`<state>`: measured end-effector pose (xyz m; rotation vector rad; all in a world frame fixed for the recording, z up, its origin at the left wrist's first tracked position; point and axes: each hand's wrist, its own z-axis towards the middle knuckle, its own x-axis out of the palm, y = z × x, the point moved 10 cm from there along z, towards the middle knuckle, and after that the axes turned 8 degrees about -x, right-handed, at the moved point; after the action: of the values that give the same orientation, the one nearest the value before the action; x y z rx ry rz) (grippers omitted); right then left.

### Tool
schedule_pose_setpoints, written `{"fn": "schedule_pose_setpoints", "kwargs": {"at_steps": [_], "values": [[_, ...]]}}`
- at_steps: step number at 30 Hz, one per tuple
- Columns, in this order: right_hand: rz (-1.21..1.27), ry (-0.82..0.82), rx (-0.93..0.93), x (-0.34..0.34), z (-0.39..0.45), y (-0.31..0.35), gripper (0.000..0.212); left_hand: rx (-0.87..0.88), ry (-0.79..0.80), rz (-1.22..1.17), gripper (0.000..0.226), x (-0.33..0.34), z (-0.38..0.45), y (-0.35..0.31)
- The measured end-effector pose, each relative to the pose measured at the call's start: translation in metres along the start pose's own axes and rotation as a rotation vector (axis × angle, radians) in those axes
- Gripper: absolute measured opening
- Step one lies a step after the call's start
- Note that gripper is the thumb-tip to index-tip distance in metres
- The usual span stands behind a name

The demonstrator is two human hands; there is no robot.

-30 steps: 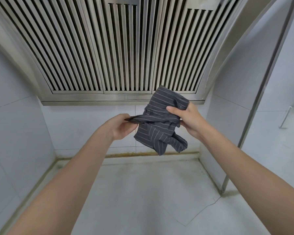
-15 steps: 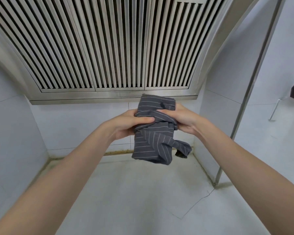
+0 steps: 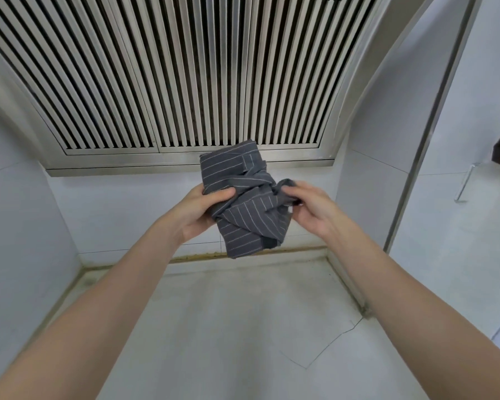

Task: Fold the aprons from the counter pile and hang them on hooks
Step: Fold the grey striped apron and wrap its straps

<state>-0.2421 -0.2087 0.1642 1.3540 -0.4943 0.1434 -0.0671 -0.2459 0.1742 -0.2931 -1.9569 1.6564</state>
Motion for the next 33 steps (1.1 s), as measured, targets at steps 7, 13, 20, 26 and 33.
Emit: {"fn": "schedule_pose_setpoints", "kwargs": {"at_steps": [7, 13, 20, 26, 33], "values": [[-0.764, -0.226, -0.218, -0.022, 0.015, 0.062, 0.022, 0.024, -0.006, 0.159, 0.038, -0.006, -0.003, 0.005], [-0.791, -0.219, -0.121, -0.034, 0.021, 0.072, 0.017, 0.196, -0.017, 0.426, 0.043, 0.007, -0.011, -0.010], [-0.577, -0.028, -0.251, 0.026, -0.006, 0.061, 0.025, 0.379, -0.484, 0.305, 0.038, -0.012, -0.008, -0.021], [-1.261, 0.277, -0.557, 0.070, -0.040, 0.022, 0.017, 0.046, -0.365, -0.224, 0.028, -0.004, 0.006, 0.027], [-1.124, 0.064, -0.342, 0.020, -0.020, 0.025, 0.059, 0.070, -0.158, -0.137, 0.030, 0.002, 0.004, 0.014]]}}
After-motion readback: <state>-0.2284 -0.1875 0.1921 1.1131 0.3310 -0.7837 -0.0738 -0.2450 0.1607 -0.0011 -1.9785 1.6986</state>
